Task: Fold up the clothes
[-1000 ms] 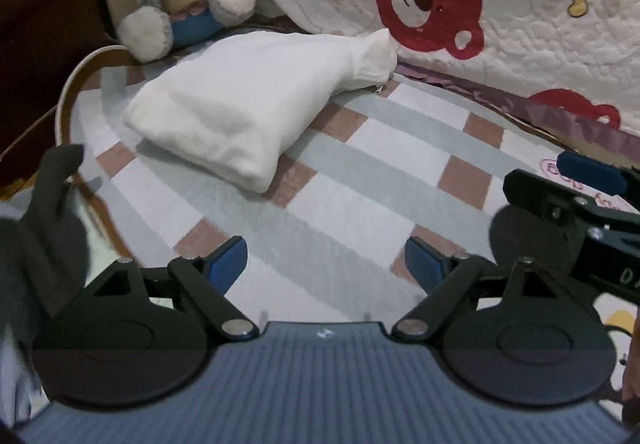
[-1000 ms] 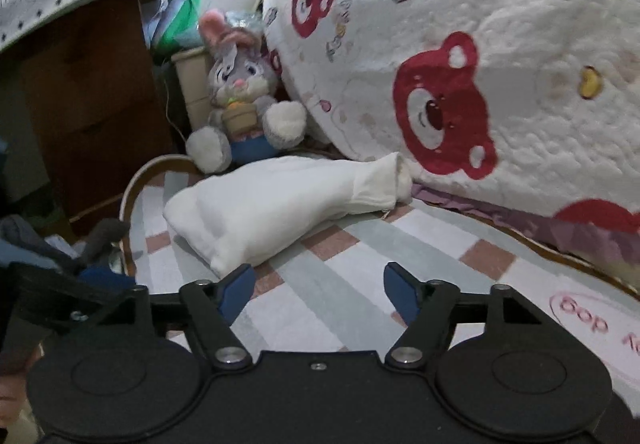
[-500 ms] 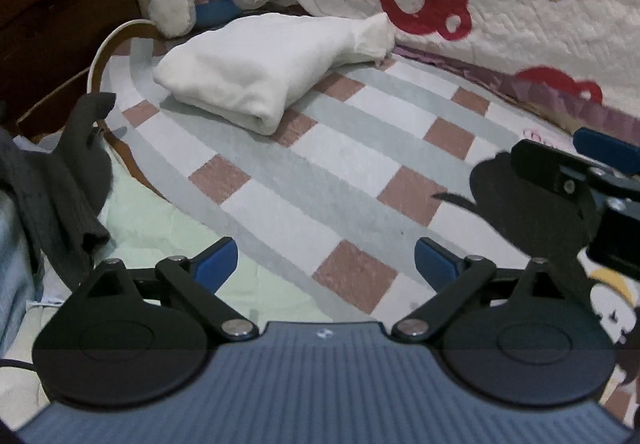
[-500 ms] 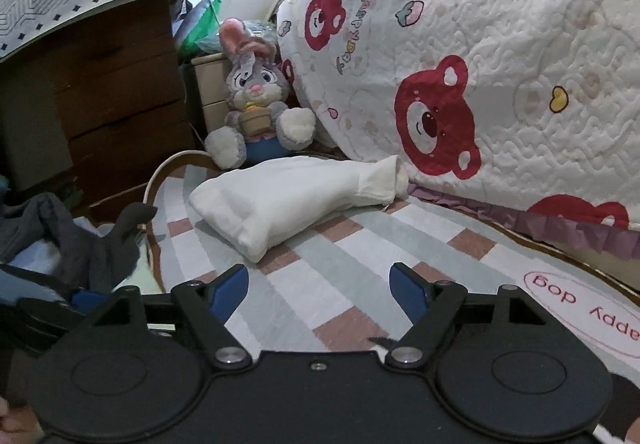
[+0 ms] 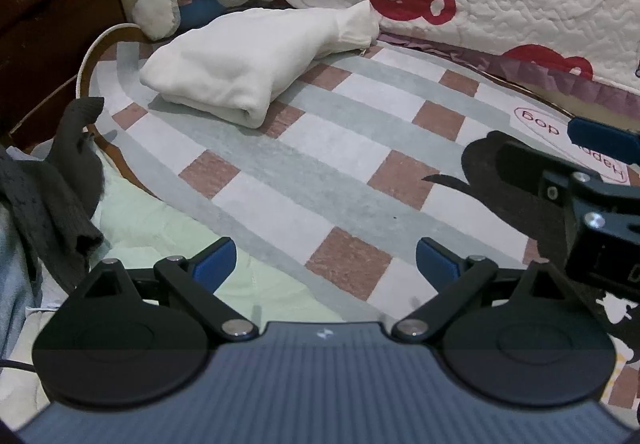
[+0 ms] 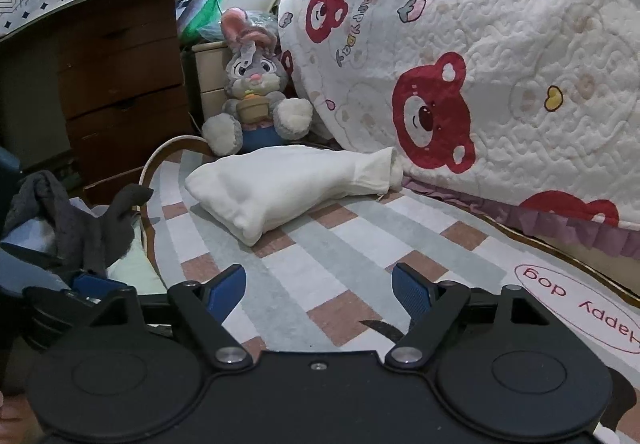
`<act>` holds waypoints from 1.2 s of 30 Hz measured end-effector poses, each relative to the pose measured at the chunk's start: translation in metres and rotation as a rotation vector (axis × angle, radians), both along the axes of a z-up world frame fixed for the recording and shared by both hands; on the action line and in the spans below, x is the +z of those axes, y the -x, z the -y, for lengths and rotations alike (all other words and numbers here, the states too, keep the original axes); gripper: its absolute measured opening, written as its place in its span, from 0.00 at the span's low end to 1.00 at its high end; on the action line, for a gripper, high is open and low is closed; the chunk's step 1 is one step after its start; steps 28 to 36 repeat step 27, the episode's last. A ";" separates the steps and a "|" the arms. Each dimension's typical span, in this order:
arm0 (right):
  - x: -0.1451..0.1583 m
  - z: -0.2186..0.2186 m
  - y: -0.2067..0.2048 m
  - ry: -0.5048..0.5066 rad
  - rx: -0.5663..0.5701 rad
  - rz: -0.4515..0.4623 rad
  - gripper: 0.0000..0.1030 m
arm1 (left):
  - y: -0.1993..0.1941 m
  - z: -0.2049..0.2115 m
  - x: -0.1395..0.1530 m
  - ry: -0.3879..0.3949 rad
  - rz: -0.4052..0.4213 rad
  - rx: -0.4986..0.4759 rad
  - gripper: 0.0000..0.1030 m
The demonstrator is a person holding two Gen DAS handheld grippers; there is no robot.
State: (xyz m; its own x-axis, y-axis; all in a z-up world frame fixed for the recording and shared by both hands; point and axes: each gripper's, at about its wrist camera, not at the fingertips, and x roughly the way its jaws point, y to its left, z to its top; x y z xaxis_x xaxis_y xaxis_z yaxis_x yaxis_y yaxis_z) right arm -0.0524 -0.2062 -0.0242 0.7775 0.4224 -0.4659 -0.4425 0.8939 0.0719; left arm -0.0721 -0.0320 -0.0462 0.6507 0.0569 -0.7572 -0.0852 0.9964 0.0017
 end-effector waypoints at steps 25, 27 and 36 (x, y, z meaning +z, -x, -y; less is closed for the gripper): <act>0.000 0.000 0.000 0.008 -0.004 0.002 0.81 | 0.001 0.004 0.004 0.001 0.006 -0.012 0.98; 0.000 0.000 -0.001 0.009 -0.004 0.001 0.81 | 0.002 0.005 0.004 0.002 0.006 -0.012 0.98; 0.000 0.000 -0.001 0.009 -0.004 0.001 0.81 | 0.002 0.005 0.004 0.002 0.006 -0.012 0.98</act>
